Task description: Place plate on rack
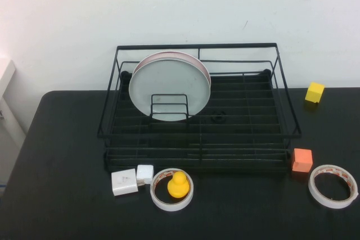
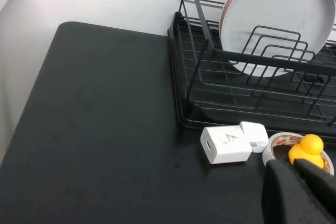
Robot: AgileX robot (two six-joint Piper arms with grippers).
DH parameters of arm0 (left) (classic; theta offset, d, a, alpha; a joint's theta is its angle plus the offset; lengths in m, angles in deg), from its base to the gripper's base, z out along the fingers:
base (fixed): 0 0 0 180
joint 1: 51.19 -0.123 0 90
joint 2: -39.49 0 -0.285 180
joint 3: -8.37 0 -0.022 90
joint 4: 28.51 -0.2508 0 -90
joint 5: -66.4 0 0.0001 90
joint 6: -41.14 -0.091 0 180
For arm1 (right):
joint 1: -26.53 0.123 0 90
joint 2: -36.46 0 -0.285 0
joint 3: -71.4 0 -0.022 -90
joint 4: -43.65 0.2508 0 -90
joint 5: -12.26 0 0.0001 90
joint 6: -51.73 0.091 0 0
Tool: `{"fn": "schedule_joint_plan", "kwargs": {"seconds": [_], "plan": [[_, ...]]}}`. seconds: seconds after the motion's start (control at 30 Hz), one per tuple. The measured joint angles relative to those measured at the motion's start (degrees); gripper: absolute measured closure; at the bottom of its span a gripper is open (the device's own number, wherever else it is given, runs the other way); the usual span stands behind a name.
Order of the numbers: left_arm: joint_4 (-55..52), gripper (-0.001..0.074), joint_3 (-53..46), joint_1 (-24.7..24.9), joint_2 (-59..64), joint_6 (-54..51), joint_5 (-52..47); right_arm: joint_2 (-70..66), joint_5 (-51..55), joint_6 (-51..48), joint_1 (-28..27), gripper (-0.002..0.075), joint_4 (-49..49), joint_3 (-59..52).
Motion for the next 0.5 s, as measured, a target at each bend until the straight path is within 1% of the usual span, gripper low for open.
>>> {"fn": "schedule_joint_plan", "kwargs": {"seconds": [0.07,0.13,0.5], "plan": [[0.00,0.0736,0.00,0.00,0.00,0.23,0.00,0.00,0.55,4.30,-0.15,0.0728,-3.41,0.14],[0.00,0.0736,0.00,0.00,0.00,0.21,0.00,0.00,0.89,6.21,-0.15,0.0728,-4.73,0.27],[0.00,0.0736,0.00,-0.03,0.00,0.21,0.00,0.00,1.31,7.59,-0.60,0.0728,-5.81,0.27]]}}
